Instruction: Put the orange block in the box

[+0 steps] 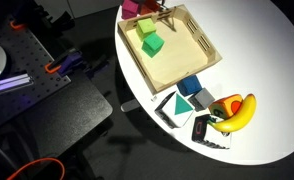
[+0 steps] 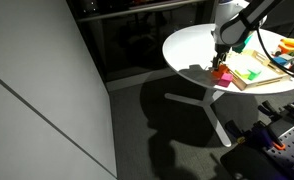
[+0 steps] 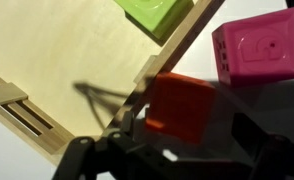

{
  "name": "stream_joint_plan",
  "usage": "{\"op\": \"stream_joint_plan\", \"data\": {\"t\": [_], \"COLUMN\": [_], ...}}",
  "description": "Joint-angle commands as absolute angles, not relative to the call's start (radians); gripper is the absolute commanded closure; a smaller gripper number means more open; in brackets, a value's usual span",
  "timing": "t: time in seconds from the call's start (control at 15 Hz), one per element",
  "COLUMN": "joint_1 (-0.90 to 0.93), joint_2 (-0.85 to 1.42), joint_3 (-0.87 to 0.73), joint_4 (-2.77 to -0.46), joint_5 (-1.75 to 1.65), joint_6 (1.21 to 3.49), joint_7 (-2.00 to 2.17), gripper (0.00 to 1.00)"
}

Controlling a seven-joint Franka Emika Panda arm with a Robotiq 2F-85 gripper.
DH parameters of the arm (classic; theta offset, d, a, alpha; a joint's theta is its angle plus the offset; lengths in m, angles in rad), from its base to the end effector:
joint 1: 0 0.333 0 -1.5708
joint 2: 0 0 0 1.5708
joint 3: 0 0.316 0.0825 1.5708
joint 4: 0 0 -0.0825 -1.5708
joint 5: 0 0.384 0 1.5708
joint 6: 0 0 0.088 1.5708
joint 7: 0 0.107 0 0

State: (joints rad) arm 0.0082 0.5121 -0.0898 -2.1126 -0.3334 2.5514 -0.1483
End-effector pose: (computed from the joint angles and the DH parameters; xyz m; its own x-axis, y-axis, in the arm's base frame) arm 0.5662 -0.0428 0.1624 0.9312 0.3386 -0.1350 0.3594 -0.9145 0.1857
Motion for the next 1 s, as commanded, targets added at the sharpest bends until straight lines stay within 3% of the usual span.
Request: {"op": "stream_joint_plan", "data": {"t": [0.0, 0.4, 0.47, 0.53, 0.87, 0.93], "joint_1": [-0.002, 0.004, 0.006, 0.007, 0.006, 0.004], "joint_2": [0.531, 0.548, 0.55, 0.551, 0.536, 0.525], "joint_3": [-0.089, -0.095, -0.096, -0.096, -0.089, -0.087], "joint_4": [-2.097, -2.09, -2.09, -2.089, -2.086, -2.089], "joint_5": [-0.333, -0.34, -0.343, -0.343, -0.334, -0.33], "joint_6": [2.58, 2.587, 2.585, 2.584, 2.564, 2.562], "joint_7": [-0.145, -0.14, -0.139, -0.14, -0.146, -0.148], "gripper": [0.0, 0.0, 0.25, 0.26, 0.67, 0.68]}}
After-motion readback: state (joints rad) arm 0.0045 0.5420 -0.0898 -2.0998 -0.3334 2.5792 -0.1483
